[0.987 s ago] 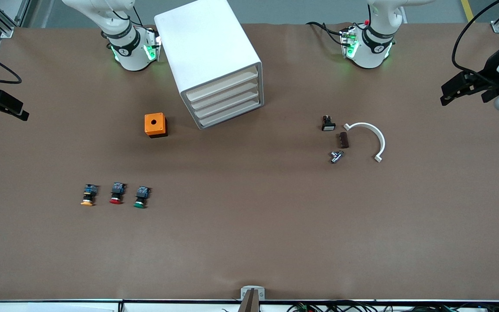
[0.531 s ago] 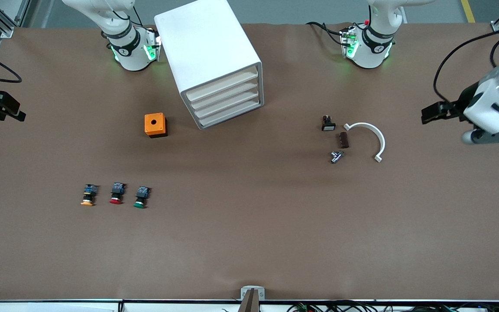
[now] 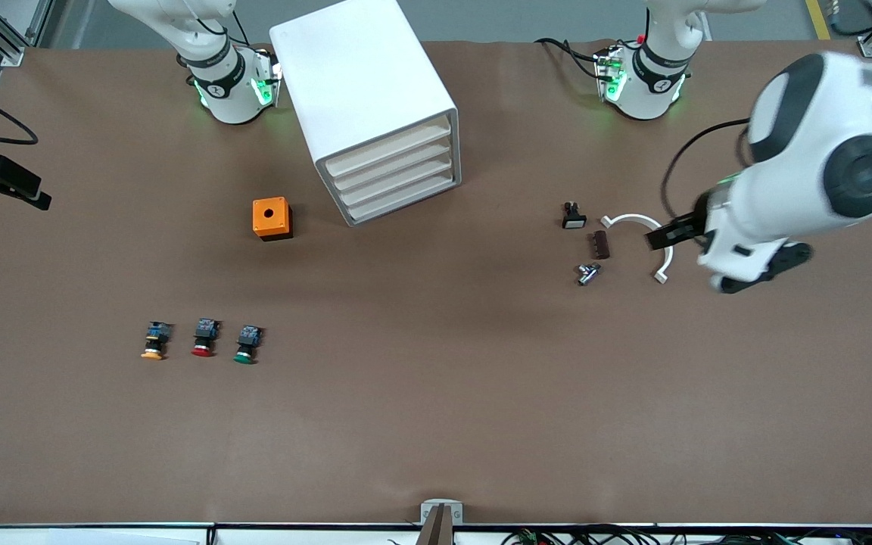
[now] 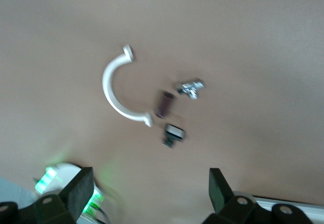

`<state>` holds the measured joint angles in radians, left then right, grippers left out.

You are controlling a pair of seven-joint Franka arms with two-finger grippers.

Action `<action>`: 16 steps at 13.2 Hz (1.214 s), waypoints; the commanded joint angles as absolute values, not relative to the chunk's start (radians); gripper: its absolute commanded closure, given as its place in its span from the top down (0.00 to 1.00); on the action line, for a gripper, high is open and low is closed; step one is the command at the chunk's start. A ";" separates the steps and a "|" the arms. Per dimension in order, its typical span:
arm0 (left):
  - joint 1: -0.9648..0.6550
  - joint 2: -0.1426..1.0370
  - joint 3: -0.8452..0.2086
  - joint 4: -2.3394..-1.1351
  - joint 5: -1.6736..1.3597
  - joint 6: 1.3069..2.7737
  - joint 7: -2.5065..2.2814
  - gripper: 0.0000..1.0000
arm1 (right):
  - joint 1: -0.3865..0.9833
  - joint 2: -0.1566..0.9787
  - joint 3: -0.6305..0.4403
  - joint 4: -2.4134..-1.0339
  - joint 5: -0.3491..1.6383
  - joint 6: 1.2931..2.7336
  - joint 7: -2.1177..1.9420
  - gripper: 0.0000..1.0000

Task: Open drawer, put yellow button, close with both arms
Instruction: 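Reach the left gripper toward the white cabinet's top drawer, then hook the top drawer with the left gripper while the right gripper reaches the buttons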

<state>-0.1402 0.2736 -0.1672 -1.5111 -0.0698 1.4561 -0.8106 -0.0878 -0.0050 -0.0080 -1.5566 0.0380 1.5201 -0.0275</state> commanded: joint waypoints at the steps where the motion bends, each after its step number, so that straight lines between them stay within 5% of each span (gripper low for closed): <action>1: -0.178 0.345 -0.166 -1.451 -0.171 1.437 -1.067 1.00 | -0.101 -0.014 0.006 -1.555 0.040 1.508 0.000 1.00; 11: -0.385 0.540 -0.166 -1.410 -0.487 1.470 -2.050 1.00 | -0.110 0.077 0.003 -1.548 0.038 1.503 -0.006 1.00; 16: -0.411 0.639 -0.166 -1.413 -0.831 1.468 -2.397 0.97 | -0.149 0.266 0.005 -1.549 0.060 1.563 -0.003 1.00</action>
<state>-0.4037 0.5864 -0.1689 -1.4385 -0.7346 1.4806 -2.2808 -0.1067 0.1965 -0.0109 -1.5691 0.0395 1.5476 -0.0086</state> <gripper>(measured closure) 0.009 0.000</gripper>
